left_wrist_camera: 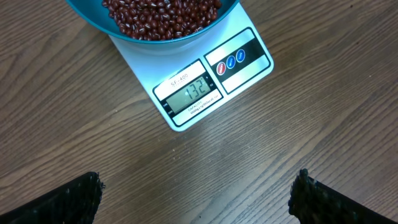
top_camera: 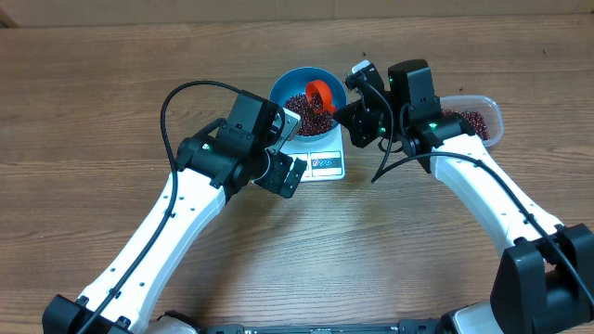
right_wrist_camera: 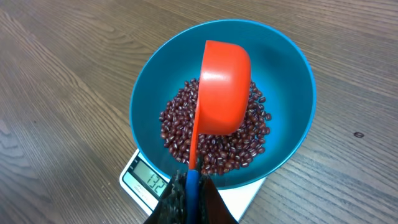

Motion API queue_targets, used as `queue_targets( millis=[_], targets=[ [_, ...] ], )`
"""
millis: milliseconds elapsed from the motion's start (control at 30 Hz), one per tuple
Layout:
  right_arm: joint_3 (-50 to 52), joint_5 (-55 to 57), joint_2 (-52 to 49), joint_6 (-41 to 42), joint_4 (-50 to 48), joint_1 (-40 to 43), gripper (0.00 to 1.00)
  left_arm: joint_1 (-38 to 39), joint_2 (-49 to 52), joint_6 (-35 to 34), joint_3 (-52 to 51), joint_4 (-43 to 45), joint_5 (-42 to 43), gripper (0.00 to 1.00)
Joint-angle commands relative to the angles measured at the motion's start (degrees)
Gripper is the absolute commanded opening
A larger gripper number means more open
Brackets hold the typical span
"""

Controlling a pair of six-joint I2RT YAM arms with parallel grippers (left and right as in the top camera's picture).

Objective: Scoop item into bowl and weigh 150g on scale
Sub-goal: 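Tilt the red cup slowly to pour beans into the teal bowl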

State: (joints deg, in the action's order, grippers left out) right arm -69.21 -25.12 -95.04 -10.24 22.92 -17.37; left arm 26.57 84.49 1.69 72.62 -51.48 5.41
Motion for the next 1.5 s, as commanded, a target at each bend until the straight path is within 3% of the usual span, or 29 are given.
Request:
queue_targets(
  millis=[0,67,167,1467],
  targets=[
    [-1.3,-1.9,0.1,-4.7,1.1,-0.7,0.04,-0.3,-1.3,0.5,0.2,0.1,0.5,1.0],
    [-1.3,0.4,0.1,-5.4,1.2,-1.0,0.04,-0.3,-1.3,0.5,0.2,0.1,0.5,1.0],
    [-1.3,5.6,0.1,1.2,0.2,-0.8,0.04,-0.3,-1.3,0.5,0.2,0.1,0.5,1.0],
    [-1.3,4.5,0.1,0.9,0.8,-0.7,0.04,-0.3,-1.3,0.5,0.2,0.1,0.5,1.0]
  ],
)
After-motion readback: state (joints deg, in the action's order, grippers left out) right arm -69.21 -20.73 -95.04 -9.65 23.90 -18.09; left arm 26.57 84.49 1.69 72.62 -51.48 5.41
